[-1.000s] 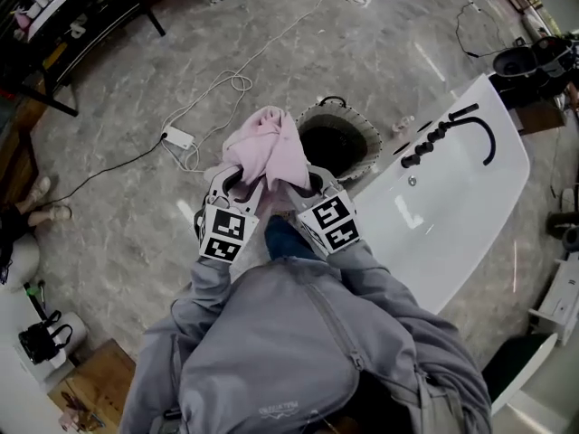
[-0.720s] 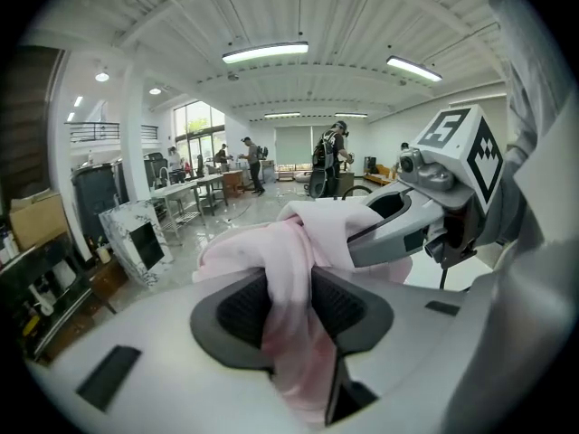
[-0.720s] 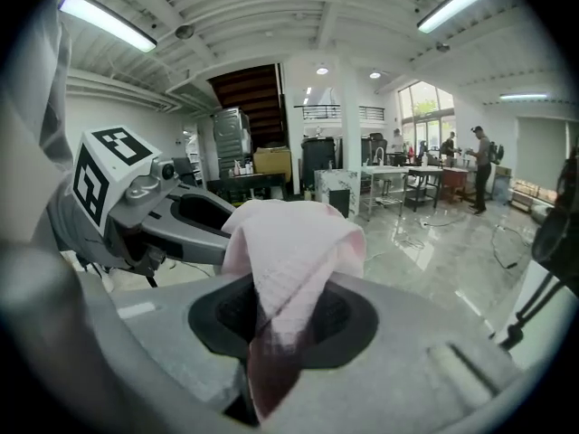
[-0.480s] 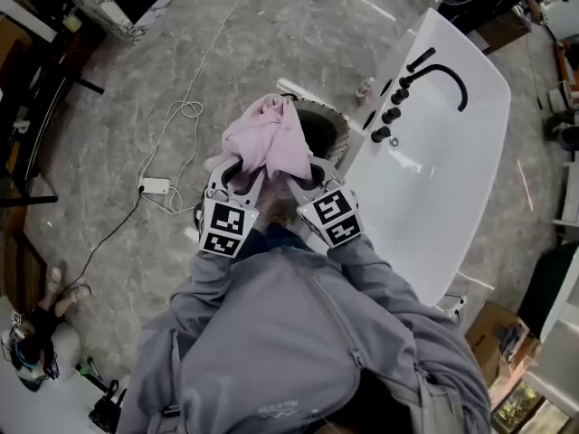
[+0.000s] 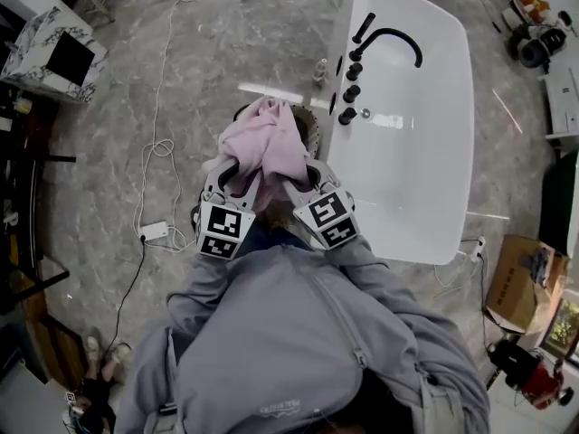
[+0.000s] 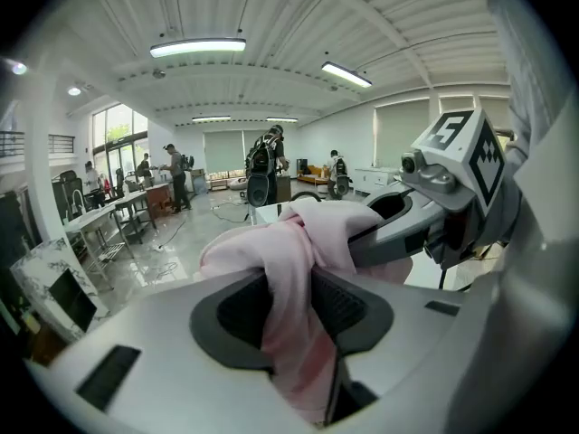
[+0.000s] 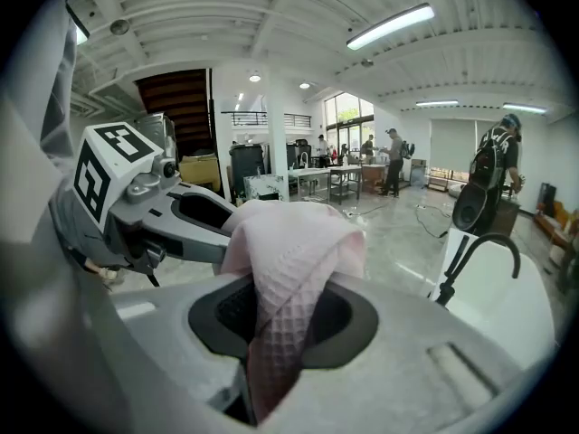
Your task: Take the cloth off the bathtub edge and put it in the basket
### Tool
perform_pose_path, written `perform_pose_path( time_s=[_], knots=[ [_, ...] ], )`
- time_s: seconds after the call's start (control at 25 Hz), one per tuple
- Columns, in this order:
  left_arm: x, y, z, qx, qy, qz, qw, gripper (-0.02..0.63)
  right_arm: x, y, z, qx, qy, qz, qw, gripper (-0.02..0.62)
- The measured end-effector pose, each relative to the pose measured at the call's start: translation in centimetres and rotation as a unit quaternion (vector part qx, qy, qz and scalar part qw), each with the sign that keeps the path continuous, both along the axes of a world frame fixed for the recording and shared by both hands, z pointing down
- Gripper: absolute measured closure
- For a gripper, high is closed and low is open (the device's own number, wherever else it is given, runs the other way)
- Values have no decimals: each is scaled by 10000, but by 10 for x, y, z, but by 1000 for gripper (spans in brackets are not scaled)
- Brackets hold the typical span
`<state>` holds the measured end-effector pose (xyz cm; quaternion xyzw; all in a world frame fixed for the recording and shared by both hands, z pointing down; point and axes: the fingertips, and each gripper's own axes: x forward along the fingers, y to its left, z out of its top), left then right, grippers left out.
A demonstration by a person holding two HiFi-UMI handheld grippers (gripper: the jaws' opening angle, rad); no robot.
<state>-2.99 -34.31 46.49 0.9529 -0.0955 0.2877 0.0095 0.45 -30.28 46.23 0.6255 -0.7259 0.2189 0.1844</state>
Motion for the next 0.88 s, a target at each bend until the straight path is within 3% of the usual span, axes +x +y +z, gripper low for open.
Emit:
perform_pose_path(
  time_s=[0.44,0.88],
  knots=[
    [38,-20,1,-25,23,571,9984,471,35,-16,2,-44,74,625,9980,505],
    [66,-42,22,-72,-272,722,9970,466,66,-33,28,-353,-9,745,9966,505]
  ],
)
